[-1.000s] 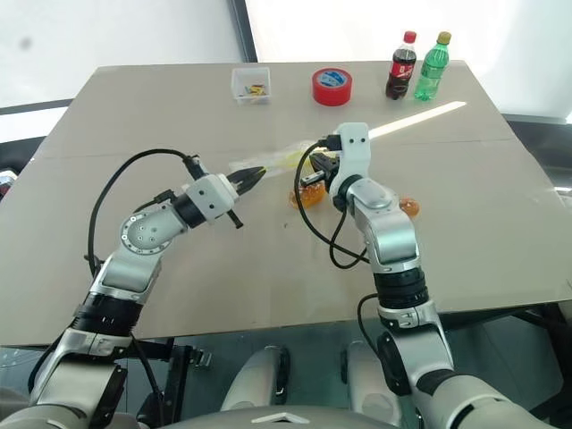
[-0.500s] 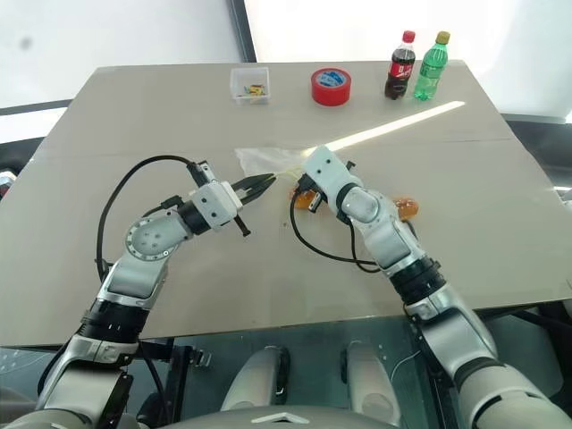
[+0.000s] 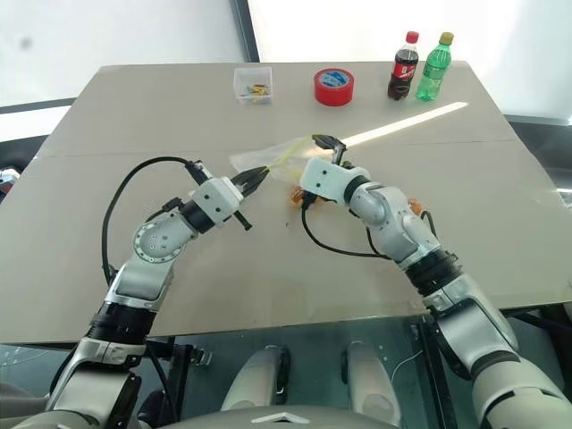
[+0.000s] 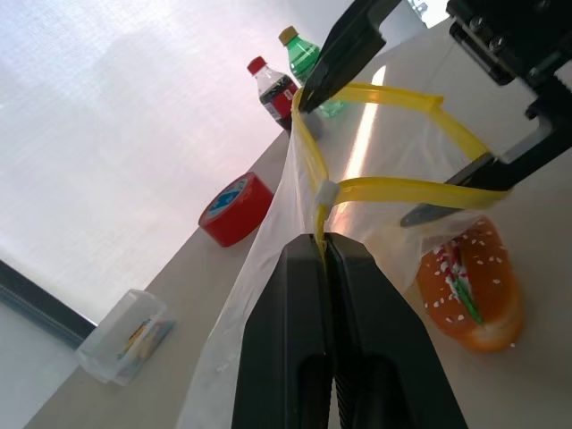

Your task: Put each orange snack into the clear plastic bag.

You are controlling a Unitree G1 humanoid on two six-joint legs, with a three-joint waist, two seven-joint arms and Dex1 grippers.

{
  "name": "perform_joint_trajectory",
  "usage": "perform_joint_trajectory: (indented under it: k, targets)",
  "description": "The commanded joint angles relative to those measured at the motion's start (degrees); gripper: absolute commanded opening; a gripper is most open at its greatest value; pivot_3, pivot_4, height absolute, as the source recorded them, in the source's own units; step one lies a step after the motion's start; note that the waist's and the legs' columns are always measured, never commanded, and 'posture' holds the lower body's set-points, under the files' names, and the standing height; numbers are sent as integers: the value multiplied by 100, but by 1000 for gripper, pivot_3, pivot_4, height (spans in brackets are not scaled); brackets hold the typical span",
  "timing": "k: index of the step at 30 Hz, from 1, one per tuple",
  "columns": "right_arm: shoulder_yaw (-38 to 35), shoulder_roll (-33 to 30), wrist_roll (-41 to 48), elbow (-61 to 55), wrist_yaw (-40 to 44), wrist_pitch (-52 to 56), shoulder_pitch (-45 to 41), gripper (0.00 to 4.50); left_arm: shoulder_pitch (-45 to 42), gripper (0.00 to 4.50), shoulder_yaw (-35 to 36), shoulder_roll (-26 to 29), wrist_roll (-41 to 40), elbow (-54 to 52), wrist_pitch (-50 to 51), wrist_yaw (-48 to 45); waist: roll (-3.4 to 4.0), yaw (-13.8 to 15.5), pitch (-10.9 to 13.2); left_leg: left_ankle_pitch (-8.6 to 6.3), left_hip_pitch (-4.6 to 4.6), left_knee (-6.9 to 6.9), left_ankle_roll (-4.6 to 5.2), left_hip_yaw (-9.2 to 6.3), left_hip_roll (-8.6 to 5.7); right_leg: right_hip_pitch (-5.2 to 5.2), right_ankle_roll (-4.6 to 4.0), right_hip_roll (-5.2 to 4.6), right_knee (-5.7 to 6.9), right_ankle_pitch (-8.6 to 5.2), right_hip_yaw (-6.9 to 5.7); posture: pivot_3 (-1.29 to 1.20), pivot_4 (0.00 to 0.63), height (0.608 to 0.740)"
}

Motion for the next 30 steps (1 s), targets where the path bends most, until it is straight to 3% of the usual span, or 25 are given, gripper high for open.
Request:
perform_joint_trajectory:
  k: [1, 6, 10, 30]
  targets:
    - [-611, 183, 1062, -1237, 645, 518, 213, 4470, -110, 0, 156, -90, 107, 10, 94, 305, 0, 0, 0, 0, 0, 0, 0, 0, 0, 0, 0, 0, 0, 0, 0, 0, 150, 740]
    - [-1350, 709, 2505, -1898, 1147, 2347, 720, 4470, -155, 0, 201, -139, 145, 106, 177, 500, -1, -1, -2, 0, 2, 7, 0, -9, 1, 5, 0, 1, 8, 1, -6, 0, 150, 740]
    - [-1456, 738, 3014, -1447, 1538, 2654, 1039, 4470, -143, 0, 236, -107, 155, 132, 214, 551, 0, 10, -2, 0, 12, 33, 1, -17, 1, 35, 1, -1, 0, 0, -20, 0, 150, 740]
    - [-1088, 1328, 2555, 2226, 1577, 859, -336, 4470, 72, 0, 392, 15, 145, -256, 538, 526, 2, -16, 0, -1, 11, 49, 0, -15, 7, 34, 3, 8, 7, 2, -18, 0, 150, 740]
